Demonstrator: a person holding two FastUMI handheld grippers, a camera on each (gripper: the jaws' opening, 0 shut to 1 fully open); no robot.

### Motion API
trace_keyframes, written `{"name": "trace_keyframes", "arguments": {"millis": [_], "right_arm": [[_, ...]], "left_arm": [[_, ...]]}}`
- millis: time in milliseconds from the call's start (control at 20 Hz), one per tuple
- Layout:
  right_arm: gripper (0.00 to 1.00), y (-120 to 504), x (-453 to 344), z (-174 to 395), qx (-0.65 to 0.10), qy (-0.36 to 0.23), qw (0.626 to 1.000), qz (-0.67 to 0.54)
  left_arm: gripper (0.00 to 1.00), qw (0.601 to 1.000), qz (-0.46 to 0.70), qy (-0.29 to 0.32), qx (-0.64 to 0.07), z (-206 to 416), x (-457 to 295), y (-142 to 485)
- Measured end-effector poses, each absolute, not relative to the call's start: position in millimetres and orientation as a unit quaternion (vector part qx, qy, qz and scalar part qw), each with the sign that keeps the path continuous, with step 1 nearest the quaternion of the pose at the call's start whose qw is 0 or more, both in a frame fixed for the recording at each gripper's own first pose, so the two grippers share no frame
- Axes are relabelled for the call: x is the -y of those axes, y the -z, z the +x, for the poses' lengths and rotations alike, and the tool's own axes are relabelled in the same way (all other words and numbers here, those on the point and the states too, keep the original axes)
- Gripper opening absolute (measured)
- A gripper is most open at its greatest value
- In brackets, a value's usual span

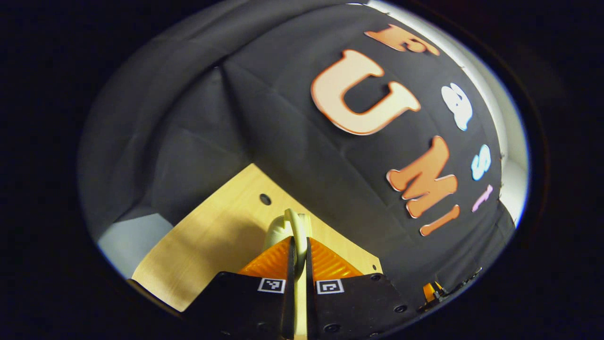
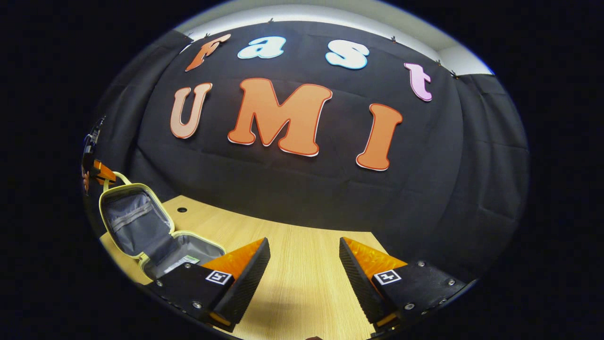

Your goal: First open the suitcase, pack the skin care products into it, and then close the suitcase.

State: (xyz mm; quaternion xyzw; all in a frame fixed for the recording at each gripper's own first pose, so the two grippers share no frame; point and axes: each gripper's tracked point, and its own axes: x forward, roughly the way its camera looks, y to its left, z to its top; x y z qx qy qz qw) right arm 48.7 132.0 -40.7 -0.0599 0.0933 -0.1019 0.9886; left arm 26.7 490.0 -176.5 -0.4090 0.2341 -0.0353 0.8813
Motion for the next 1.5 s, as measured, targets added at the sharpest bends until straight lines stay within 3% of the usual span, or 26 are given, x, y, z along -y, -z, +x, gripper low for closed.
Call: {"name": "trace_keyframes", "arguments": {"millis": [300,700,1200,1500], "right_arm": [[0.94,30,-76,36,-0.078,0.117,0.987,-0.073],[0.94,44,-18,19,-0.083,0.102,0.99,-0.046],[0.94,63,37,5,-0.087,0.073,0.994,-0.005],[0.95,63,38,-3,-0.081,0.037,0.996,0.0]], "left_arm": [[0.1,0.909,-0.341,0.079,-0.227,28,-393,113],[0.1,0.915,-0.298,0.129,-0.239,19,-248,91],[0.1,0.899,-0.249,0.168,-0.319,9,-92,155],[0.1,0.902,-0.135,0.161,-0.376,1,-41,215]]}}
